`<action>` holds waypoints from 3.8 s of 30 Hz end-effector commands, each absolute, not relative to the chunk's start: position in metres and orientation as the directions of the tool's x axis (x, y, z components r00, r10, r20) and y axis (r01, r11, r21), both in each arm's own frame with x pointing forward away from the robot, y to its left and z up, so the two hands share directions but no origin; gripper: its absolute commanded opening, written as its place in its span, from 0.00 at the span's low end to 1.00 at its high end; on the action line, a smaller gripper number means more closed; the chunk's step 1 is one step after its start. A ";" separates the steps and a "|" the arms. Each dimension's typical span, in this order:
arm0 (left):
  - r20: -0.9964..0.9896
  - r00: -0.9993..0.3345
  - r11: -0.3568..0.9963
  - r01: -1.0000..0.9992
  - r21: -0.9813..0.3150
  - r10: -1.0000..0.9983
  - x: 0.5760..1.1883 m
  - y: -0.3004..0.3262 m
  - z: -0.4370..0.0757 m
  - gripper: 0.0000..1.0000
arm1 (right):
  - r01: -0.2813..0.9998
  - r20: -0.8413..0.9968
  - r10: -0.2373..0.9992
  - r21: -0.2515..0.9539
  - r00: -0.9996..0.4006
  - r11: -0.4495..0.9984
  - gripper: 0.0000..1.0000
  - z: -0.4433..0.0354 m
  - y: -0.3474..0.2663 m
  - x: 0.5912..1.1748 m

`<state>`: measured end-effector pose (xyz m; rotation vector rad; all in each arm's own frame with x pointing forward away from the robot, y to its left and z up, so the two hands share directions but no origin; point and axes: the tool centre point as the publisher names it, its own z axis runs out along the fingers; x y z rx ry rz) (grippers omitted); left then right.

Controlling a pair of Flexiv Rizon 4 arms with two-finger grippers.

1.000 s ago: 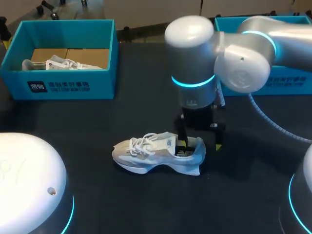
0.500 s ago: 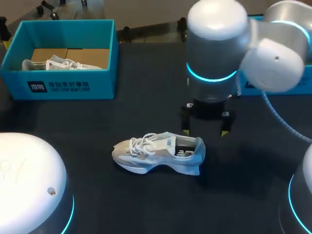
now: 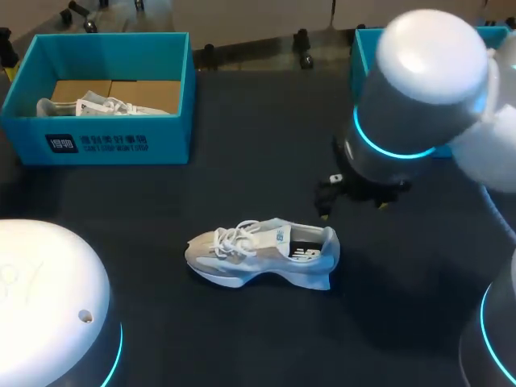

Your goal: Take the shoe out of the shoebox, open the shoe tongue, remove and reinsert the insole, then place the shoe into the shoebox

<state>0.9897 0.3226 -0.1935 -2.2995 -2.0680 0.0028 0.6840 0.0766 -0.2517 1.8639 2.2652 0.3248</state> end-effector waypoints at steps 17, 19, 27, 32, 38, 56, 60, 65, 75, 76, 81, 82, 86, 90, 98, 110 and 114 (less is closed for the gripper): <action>0.033 0.107 -0.106 0.994 -0.034 0.994 0.988 0.323 -0.193 1.00 | 0.447 0.241 0.472 0.802 -0.848 0.396 1.00 -0.260 0.018 0.664; 0.033 0.107 -0.106 0.994 -0.034 0.994 0.988 0.323 -0.193 1.00 | 0.447 0.241 0.472 0.802 -0.848 0.396 1.00 -0.260 0.018 0.664; 0.033 0.107 -0.106 0.994 -0.034 0.994 0.988 0.323 -0.193 1.00 | 0.447 0.241 0.472 0.802 -0.848 0.396 1.00 -0.260 0.018 0.664; 0.033 0.107 -0.106 0.994 -0.034 0.994 0.988 0.323 -0.193 1.00 | 0.300 0.205 0.257 0.856 -0.945 0.420 1.00 -0.266 0.013 0.676; 0.033 0.107 -0.106 0.994 -0.034 0.994 0.988 0.323 -0.193 1.00 | 0.233 0.218 0.082 0.882 -0.972 0.409 1.00 -0.280 0.008 0.685; 0.033 0.107 -0.106 0.994 -0.034 0.994 0.988 0.323 -0.193 1.00 | -0.064 -0.045 -0.055 0.903 -0.998 0.425 1.00 -0.300 0.032 0.683; 0.033 0.107 -0.106 0.994 -0.034 0.994 0.988 0.323 -0.193 1.00 | -0.096 -0.111 0.009 0.900 -0.994 0.425 1.00 -0.310 0.034 0.683; 0.033 0.107 -0.106 0.994 -0.034 0.994 0.988 0.323 -0.193 1.00 | -0.096 -0.163 0.127 0.903 -0.978 0.418 1.00 -0.319 0.029 0.682; 0.033 0.107 -0.106 0.994 -0.034 0.994 0.988 0.323 -0.193 1.00 | -0.096 -0.163 0.127 0.903 -0.978 0.418 1.00 -0.319 0.029 0.682; 0.033 0.107 -0.106 0.994 -0.034 0.994 0.988 0.323 -0.193 1.00 | -0.096 -0.163 0.127 0.903 -0.978 0.418 1.00 -0.319 0.029 0.682; 0.033 0.107 -0.106 0.994 -0.034 0.994 0.988 0.323 -0.193 1.00 | -0.073 -0.141 0.125 0.896 -0.982 0.438 1.00 -0.329 0.027 0.685; 0.033 0.107 -0.106 0.994 -0.034 0.994 0.988 0.323 -0.193 1.00 | -0.083 -0.147 0.135 0.916 -0.980 0.393 1.00 -0.336 0.023 0.684; 0.033 0.107 -0.106 0.994 -0.034 0.994 0.988 0.323 -0.193 1.00 | -0.062 -0.124 0.162 0.937 -0.979 0.343 1.00 -0.357 0.007 0.682; 0.033 0.107 -0.106 0.994 -0.034 0.994 0.988 0.323 -0.193 1.00 | -0.040 -0.106 0.191 0.947 -0.976 0.319 1.00 -0.369 -0.001 0.678; 0.033 0.107 -0.106 0.994 -0.034 0.994 0.988 0.323 -0.193 1.00 | 0.002 -0.069 0.228 0.955 -0.971 0.297 1.00 -0.386 -0.011 0.673; 0.033 0.107 -0.106 0.994 -0.034 0.994 0.988 0.323 -0.193 1.00 | 0.047 -0.028 0.243 0.954 -0.970 0.297 1.00 -0.388 -0.010 0.678; 0.033 0.107 -0.106 0.994 -0.034 0.994 0.988 0.323 -0.193 1.00 | 0.077 0.000 0.246 0.951 -0.969 0.301 1.00 -0.389 -0.002 0.684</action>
